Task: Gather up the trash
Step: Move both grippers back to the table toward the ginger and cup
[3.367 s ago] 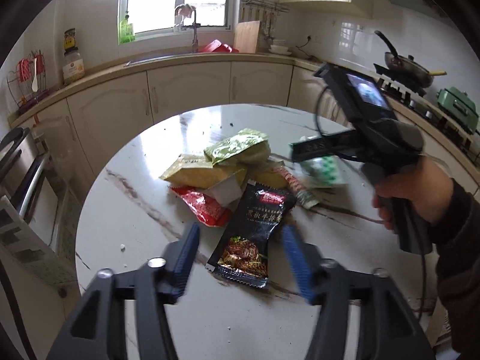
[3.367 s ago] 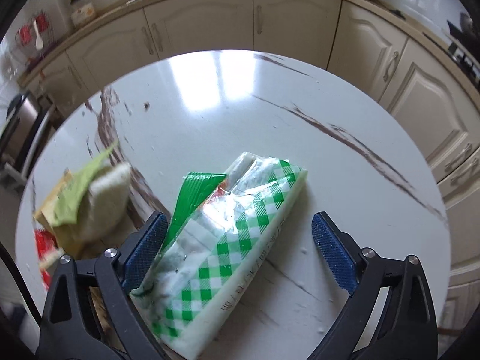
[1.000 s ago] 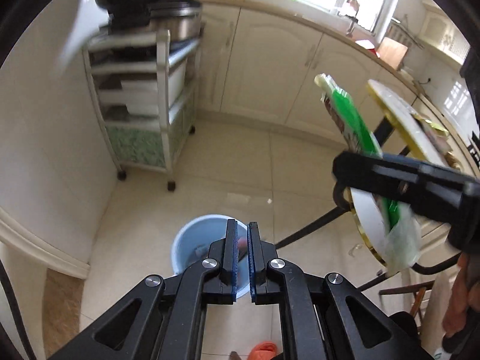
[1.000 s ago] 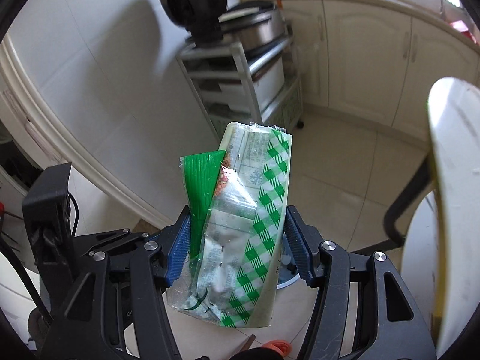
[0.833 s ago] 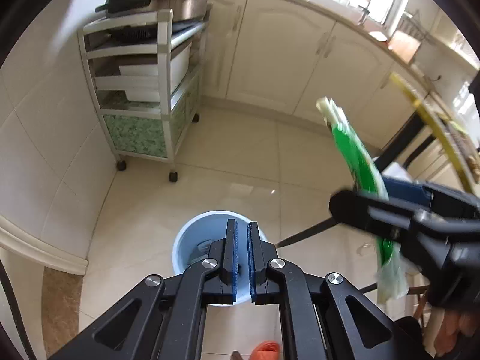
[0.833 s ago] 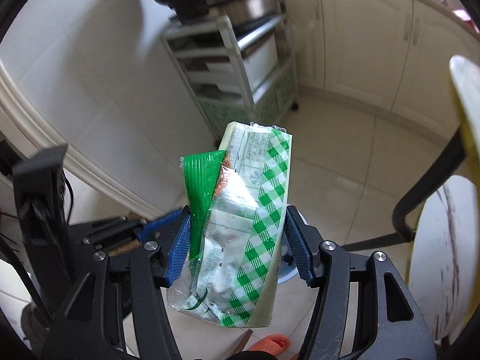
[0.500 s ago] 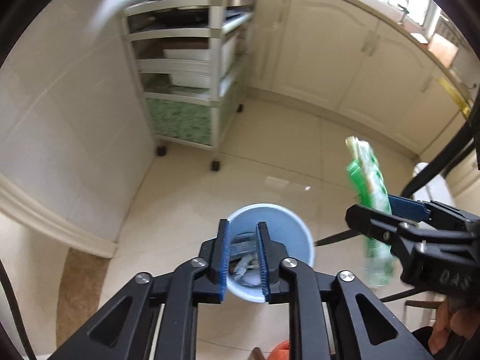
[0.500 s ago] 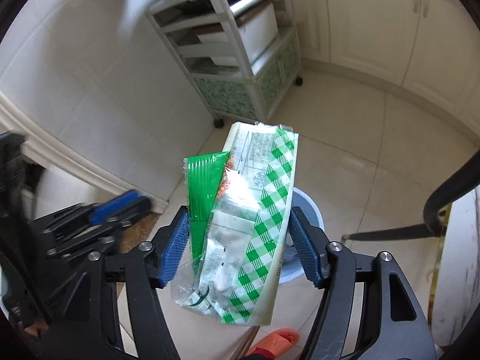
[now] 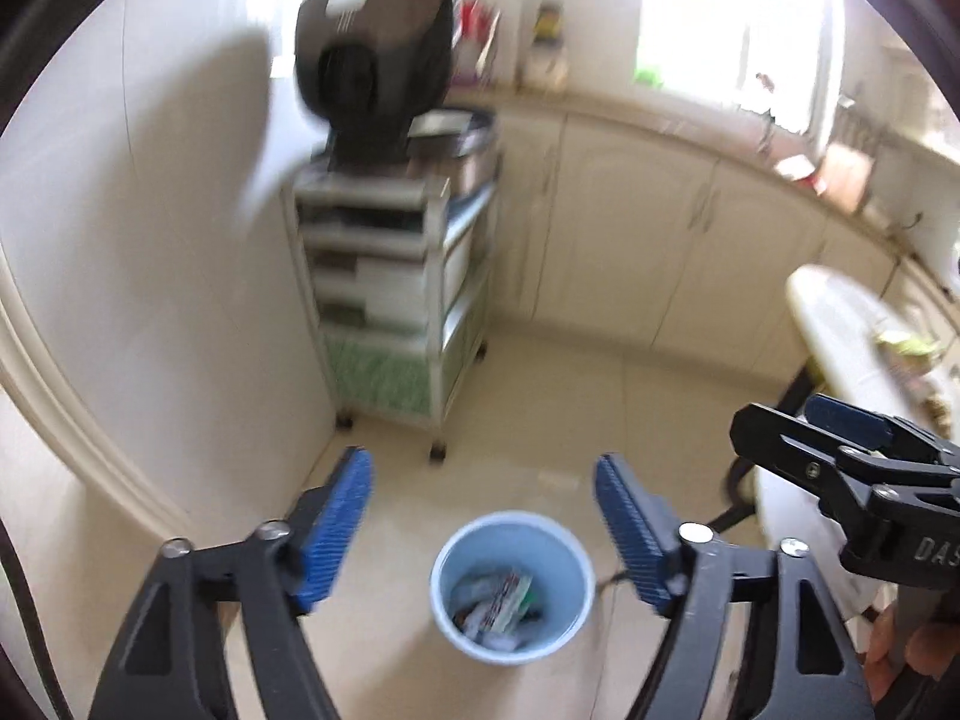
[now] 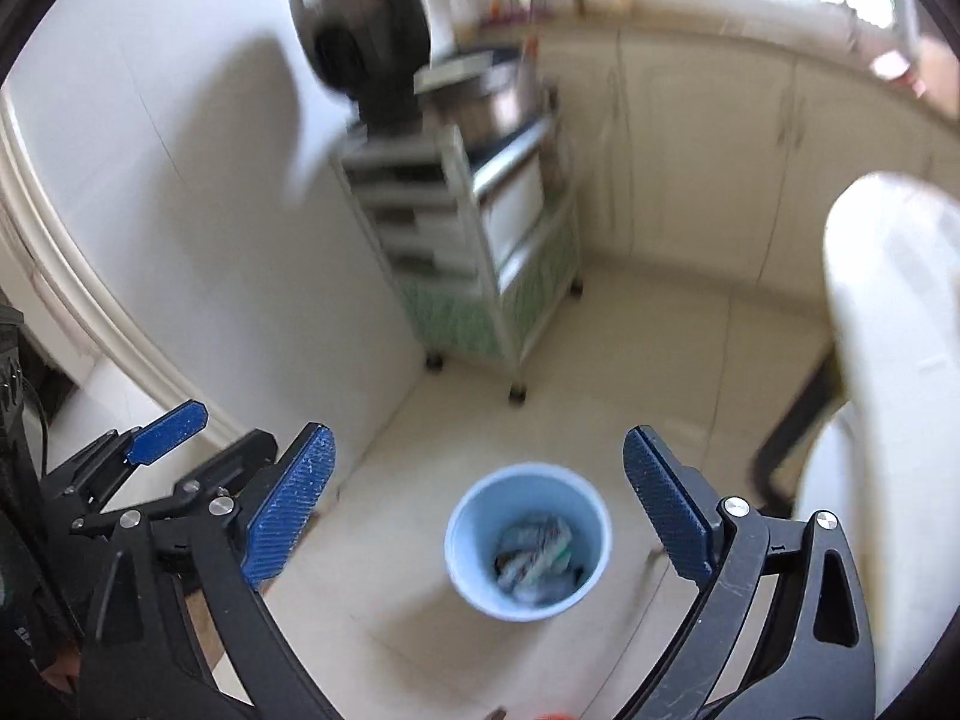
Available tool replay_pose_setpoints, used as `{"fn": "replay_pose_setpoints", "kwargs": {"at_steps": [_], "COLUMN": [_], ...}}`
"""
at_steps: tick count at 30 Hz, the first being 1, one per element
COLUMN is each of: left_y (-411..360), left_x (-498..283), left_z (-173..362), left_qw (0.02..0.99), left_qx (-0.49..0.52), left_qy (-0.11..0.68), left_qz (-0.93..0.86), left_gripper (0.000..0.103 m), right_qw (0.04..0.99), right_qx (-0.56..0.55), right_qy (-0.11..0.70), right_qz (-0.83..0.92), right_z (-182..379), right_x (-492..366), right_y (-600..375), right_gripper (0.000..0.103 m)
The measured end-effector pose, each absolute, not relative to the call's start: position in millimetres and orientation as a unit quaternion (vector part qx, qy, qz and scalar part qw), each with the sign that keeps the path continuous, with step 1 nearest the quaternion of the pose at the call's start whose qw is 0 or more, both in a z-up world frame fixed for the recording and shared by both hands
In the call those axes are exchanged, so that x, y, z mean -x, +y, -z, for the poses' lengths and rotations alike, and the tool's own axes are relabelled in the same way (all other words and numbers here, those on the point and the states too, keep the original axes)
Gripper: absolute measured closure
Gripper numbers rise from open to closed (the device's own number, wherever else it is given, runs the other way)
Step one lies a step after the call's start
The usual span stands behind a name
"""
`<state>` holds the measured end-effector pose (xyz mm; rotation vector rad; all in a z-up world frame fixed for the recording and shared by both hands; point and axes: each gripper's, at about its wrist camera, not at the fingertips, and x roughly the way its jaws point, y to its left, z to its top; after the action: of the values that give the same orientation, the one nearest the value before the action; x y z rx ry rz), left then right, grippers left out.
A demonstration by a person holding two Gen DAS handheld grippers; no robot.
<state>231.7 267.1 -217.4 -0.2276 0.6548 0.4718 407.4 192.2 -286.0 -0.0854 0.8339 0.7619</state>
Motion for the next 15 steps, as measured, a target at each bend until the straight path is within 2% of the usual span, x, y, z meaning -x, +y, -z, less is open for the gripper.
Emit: {"fn": "replay_pose_setpoints", "kwargs": {"at_steps": [3, 6, 10, 15], "left_y": [234.1, 190.2, 124.8, 75.3], "left_x": [-216.2, -209.0, -209.2, -223.5], "left_z": [183.7, 156.1, 131.6, 127.5], "left_qw": [0.933, 0.951, 0.964, 0.967], "left_qx": [0.095, 0.074, 0.048, 0.033], "left_qy": [0.276, 0.243, 0.227, 0.242], "left_qz": [-0.210, -0.178, -0.131, -0.076], "left_gripper": [0.019, 0.005, 0.005, 0.001], "right_qw": [0.869, 0.893, 0.917, 0.934], "right_qx": [0.029, 0.025, 0.022, 0.008], "right_qy": [0.350, 0.314, 0.291, 0.299], "right_qz": [-0.350, -0.320, -0.272, -0.196], "right_z": [240.0, 204.8, 179.2, 173.5], "right_x": [-390.9, -380.4, -381.4, -401.6], "right_y": [152.0, 105.2, 41.3, -40.8], "right_gripper": [0.001, 0.000, 0.000, 0.000]}}
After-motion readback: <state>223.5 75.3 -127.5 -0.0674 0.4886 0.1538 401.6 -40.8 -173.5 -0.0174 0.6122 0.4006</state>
